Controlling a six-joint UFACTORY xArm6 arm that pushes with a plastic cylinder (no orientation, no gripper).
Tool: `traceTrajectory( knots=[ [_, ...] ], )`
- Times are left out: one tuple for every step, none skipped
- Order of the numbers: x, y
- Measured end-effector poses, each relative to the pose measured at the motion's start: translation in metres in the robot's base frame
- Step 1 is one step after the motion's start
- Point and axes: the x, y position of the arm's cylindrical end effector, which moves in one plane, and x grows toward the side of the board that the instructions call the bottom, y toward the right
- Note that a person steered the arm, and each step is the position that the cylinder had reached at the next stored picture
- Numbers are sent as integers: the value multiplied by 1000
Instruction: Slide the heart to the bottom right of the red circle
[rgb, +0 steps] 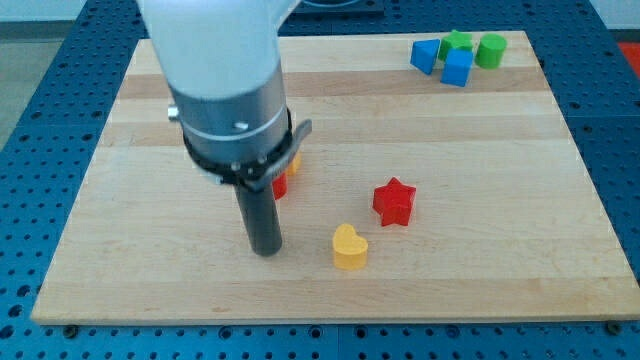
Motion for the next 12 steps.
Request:
traceTrajectory(
  knots=[
    [3, 0],
    [21, 33],
    [36, 73],
    [35, 91],
    [17, 96],
    [5, 102],
    [4, 109],
    [-6, 136],
    [-9, 140],
    [-9, 139],
    [-9, 121],
    [-9, 101]
  ],
)
